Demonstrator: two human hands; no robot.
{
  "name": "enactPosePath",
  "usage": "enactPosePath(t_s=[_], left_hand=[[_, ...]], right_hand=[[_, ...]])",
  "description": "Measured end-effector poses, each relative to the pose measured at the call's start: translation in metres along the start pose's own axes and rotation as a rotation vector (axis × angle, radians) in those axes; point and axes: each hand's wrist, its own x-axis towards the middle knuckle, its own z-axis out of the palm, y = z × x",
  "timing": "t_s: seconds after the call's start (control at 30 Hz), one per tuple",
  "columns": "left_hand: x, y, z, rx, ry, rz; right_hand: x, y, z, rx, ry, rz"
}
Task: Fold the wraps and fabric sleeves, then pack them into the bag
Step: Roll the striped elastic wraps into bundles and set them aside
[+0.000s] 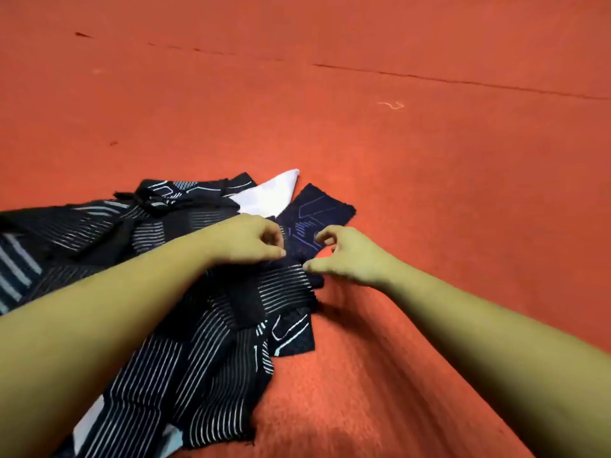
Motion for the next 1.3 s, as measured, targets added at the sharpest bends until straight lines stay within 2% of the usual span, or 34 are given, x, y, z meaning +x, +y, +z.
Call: enactPosePath(t_s=[0.1,0.17,0.3,0.47,0.6,0.77,0.87,1.03,1.17,1.3], left_hand=[[0.000,-0.010,0.021,0.114,-0.086,-0.012],[0.000,-0.012,0.031,0.161,-0.107,-0.006],[-0.007,-0.011,0.036,0.118,-0.033,0.093],[-0.032,-0.003,0.037,0.083,0.142,0.179],[-0.074,0.023,0.038,-0.034,0.246,0.275],[-0.134,0.065,0.039,-0.264,0.277,0.381],[-0.164,0.095,0.028,-0.374,0.281,0.449],[-0.195,0.133,0.020,-0.427,0.322,0.502],[-0.208,0.144,0.028,-0.362,0.365,0.496],[-0.215,0.146,0.034,-0.417,0.332,0.477]], right_hand=[[0.001,0.013,0.028,-0.033,-0.066,0.016],[0.001,0.024,0.045,0.031,-0.098,0.034],[-0.004,0.041,0.064,0.120,-0.046,0.029],[-0.035,0.039,0.061,0.365,0.074,-0.008],[-0.095,0.016,0.038,0.408,0.171,-0.132],[-0.175,-0.015,0.016,0.656,0.079,-0.125],[-0.219,-0.040,-0.005,0.714,0.057,-0.135],[-0.272,-0.066,-0.030,0.899,0.051,-0.100],[-0.300,-0.066,-0.031,0.759,0.115,-0.042],[-0.309,-0.062,-0.016,0.671,0.039,-0.009]])
